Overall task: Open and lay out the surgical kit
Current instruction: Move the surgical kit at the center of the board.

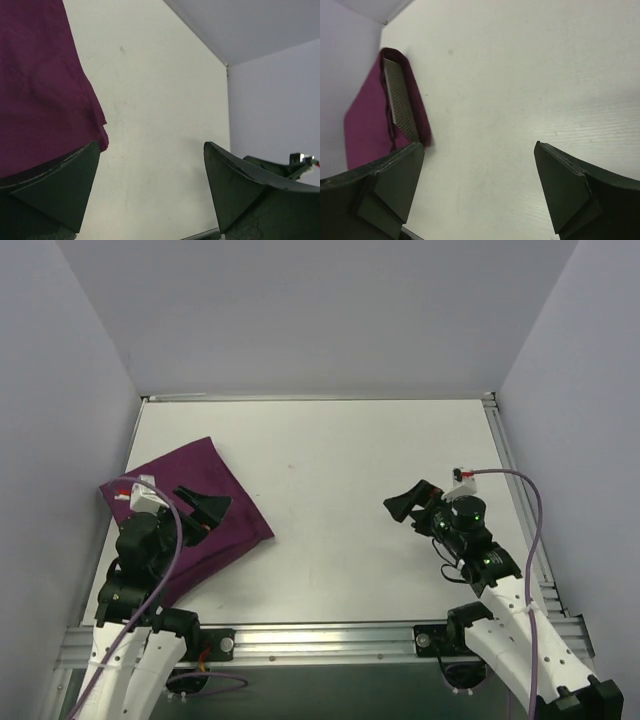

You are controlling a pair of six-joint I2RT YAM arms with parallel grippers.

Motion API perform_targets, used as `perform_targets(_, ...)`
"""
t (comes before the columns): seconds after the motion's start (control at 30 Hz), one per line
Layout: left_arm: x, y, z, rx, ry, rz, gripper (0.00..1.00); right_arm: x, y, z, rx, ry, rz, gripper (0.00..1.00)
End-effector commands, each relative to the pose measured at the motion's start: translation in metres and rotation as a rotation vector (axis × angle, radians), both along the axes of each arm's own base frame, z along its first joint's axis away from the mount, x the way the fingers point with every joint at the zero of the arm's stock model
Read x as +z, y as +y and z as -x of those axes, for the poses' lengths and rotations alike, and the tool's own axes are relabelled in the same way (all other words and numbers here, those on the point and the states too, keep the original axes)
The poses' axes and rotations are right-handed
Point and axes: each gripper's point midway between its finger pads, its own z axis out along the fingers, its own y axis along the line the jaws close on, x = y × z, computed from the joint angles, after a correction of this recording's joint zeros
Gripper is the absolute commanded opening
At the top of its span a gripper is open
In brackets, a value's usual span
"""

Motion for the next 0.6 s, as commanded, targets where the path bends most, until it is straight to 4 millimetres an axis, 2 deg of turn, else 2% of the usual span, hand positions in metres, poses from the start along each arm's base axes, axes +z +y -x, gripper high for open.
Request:
perform_targets(0.0,0.007,-0.008,0.011,-0.16,-0.031,-0.198,0.94,-0.009,0.001,-0.013,0.018,0.017,0.082,1.0)
perform_targets(0.03,0.009,-0.007,0.011,-0.157,-0.035,-0.205,0.94,-0.01,0.004,-0.017,0.028,0.022,0.092,1.0)
perform_targets(0.07,0.012,-0.007,0.01,-0.154,-0.041,-0.208,0.94,-0.025,0.011,-0.024,0.063,0.07,0.114,1.0)
perform_targets(0.1,0.018,-0.007,0.008,-0.154,-0.064,-0.214,0.94,-0.01,0.022,-0.035,0.108,0.017,0.126,1.0)
perform_targets(0.13,0.023,-0.009,0.009,-0.179,-0.087,-0.228,0.94,-0.009,0.03,-0.042,0.127,0.015,0.136,1.0)
perform_targets(0.17,0.024,-0.01,0.007,-0.184,-0.083,-0.233,0.94,-0.024,0.04,-0.05,0.155,0.058,0.161,1.0)
perform_targets(0.2,0.021,-0.009,0.007,-0.183,-0.064,-0.24,0.94,-0.005,0.064,-0.059,0.212,-0.004,0.164,1.0)
perform_targets(0.23,0.019,-0.006,0.005,-0.168,-0.046,-0.252,0.94,-0.005,0.075,-0.064,0.235,-0.007,0.175,1.0)
perform_targets(0.27,0.019,-0.005,0.003,-0.173,-0.032,-0.275,0.94,-0.019,0.09,-0.074,0.262,0.023,0.192,1.0)
perform_targets(0.3,0.013,-0.002,0.004,-0.17,0.0,-0.298,0.94,-0.019,0.106,-0.078,0.3,0.016,0.195,1.0)
perform_targets(0.33,0.009,0.001,0.004,-0.168,0.021,-0.326,0.94,-0.004,0.132,-0.081,0.346,-0.018,0.187,0.99)
perform_targets(0.37,0.008,0.008,0.001,-0.135,0.054,-0.345,0.94,-0.025,0.145,-0.087,0.358,0.039,0.206,0.99)
perform_targets(0.4,0.002,0.012,0.004,-0.121,0.102,-0.359,0.94,-0.03,0.157,-0.09,0.365,0.06,0.206,0.96)
perform_targets(0.43,0.0,0.018,0.002,-0.089,0.131,-0.367,0.94,-0.037,0.181,-0.091,0.383,0.093,0.188,0.91)
perform_targets(0.47,0.007,0.021,0.003,-0.065,0.133,-0.363,0.94,-0.04,0.192,-0.091,0.379,0.11,0.181,0.91)
perform_targets(0.5,0.003,0.027,0.007,-0.033,0.18,-0.364,0.94,-0.043,0.202,-0.093,0.371,0.113,0.175,0.9)
perform_targets(0.53,0.005,0.029,0.007,-0.002,0.193,-0.334,0.94,-0.034,0.216,-0.098,0.35,0.113,0.135,0.89)
perform_targets(0.57,0.006,0.027,0.008,-0.005,0.19,-0.323,0.94,-0.051,0.233,-0.089,0.363,0.151,0.147,0.89)
